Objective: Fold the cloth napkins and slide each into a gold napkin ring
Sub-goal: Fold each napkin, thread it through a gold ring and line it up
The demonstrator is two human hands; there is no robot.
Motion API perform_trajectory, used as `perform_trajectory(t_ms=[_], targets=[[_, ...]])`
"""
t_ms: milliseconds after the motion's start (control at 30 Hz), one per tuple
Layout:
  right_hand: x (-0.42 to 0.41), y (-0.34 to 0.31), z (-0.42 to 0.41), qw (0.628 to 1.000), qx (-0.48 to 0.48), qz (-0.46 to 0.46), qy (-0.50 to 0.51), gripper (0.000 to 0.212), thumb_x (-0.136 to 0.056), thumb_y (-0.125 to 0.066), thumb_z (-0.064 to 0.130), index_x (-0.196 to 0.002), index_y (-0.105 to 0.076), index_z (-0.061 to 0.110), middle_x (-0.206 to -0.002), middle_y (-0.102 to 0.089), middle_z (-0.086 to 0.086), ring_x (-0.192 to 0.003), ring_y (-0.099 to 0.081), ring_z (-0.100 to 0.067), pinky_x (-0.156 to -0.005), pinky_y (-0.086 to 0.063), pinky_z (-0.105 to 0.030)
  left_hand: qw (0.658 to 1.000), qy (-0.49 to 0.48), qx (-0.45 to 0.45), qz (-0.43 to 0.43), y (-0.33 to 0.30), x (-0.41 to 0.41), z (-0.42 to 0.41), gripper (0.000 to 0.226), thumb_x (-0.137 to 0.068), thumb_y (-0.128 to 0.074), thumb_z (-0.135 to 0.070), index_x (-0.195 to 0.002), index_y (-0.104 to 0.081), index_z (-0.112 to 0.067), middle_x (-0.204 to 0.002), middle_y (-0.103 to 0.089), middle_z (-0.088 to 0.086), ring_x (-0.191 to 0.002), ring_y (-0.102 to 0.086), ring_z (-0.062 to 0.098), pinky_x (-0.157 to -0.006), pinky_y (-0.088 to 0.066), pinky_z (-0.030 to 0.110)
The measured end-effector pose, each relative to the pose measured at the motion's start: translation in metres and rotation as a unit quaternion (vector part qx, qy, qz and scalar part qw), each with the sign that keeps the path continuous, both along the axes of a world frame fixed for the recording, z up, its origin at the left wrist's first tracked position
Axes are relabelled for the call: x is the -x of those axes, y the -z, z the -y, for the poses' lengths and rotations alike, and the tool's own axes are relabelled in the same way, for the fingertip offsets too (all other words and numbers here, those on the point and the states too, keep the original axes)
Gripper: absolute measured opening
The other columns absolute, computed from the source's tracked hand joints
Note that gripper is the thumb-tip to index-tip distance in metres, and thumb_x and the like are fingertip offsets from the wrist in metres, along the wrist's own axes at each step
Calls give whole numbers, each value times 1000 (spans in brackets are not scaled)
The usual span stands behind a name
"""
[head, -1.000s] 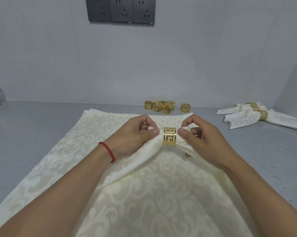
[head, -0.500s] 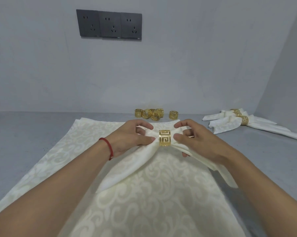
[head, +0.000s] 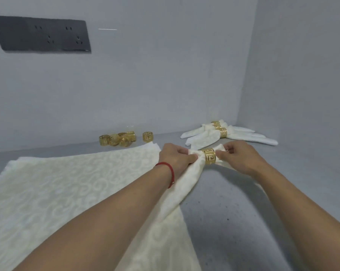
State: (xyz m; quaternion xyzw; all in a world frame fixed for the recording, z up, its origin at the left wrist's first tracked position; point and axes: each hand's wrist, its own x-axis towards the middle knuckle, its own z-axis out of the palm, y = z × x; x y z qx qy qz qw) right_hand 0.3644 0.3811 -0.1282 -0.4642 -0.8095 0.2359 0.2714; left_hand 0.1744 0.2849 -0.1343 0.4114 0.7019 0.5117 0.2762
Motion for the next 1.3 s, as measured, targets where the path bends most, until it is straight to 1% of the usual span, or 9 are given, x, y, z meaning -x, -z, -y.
perform_trajectory(t_ms=[167, 267, 367, 567, 800, 933, 1100, 1233, 1300], targets=[[-30, 29, -65, 992, -53, 2, 111, 20, -97, -60, 33, -88, -68, 17, -87, -70, -7, -86, -63, -30, -72, -47, -38, 999, 15, 17, -35, 11, -50, -78, 22, -83, -78, -28, -103, -76, -19, -105, -74, 2, -100, -68, 16, -90, -52, 25], [-34, 46, -97, 986, -71, -19, 153, 19, -100, -57, 36, -102, -67, 20, -98, -71, -7, -95, -64, -32, -88, -52, -48, 994, -3, 2, -106, 12, -67, -113, 22, -89, -70, -29, -107, -76, -18, -102, -73, 5, -97, -67, 18, -79, -48, 22], [-29, 54, -130, 983, -94, -21, 158, 21, -101, -54, 36, -100, -64, 17, -98, -70, -8, -94, -63, -34, -89, -51, -51, 982, -13, 4, -188, 13, -70, -147, 24, -96, -61, -27, -112, -72, -14, -104, -71, 9, -99, -65, 23, -81, -49, 27], [-3, 59, -182, 974, -151, 34, 166, 22, -104, -48, 34, -102, -60, 16, -105, -70, -12, -102, -61, -38, -86, -47, -46, 878, -41, 45, -474, 31, -52, -204, 34, -99, -46, -38, -120, -59, -14, -123, -52, 12, -120, -40, 30, -95, -36, 40], [13, 63, -214, 949, -189, 139, 211, 28, -106, -42, 34, -103, -60, 13, -109, -66, -12, -106, -55, -34, -88, -40, -47, 874, -23, 49, -483, 30, -35, -236, 36, -99, -47, -40, -119, -58, -13, -122, -52, 12, -120, -39, 31, -94, -36, 41], [9, 64, -203, 929, -286, 82, 217, 28, -97, -52, 15, -124, -61, 11, -117, -63, -11, -110, -53, -33, -96, -35, -49, 865, -22, 28, -500, 29, -34, -214, 41, -101, -37, -42, -123, -55, -11, -122, -54, 11, -117, -41, 30, -94, -36, 44], [3, 63, -146, 923, -341, 74, 164, 35, -81, -64, 3, -115, -64, 11, -108, -66, -9, -98, -58, -35, -85, -42, -48, 827, -40, -61, -558, 17, -10, -129, 28, -96, -45, -31, -112, -60, -14, -105, -57, 7, -102, -48, 30, -78, -38, 40], [16, 56, -60, 919, -390, 38, 50, 32, -80, -68, 0, -110, -67, 10, -101, -68, -8, -89, -63, -34, -78, -45, -44, 821, -67, -55, -565, 20, 17, -33, 27, -83, -46, -31, -96, -65, -16, -89, -58, 5, -86, -54, 29, -65, -39, 38], [26, 53, -7, 919, -390, 18, -48, 23, -88, -62, 8, -110, -68, 13, -99, -67, -4, -87, -60, -24, -75, -38, -33, 826, -77, -39, -558, 24, 29, 21, 27, -80, -46, -32, -92, -66, -18, -87, -58, 3, -82, -55, 27, -62, -43, 38]])
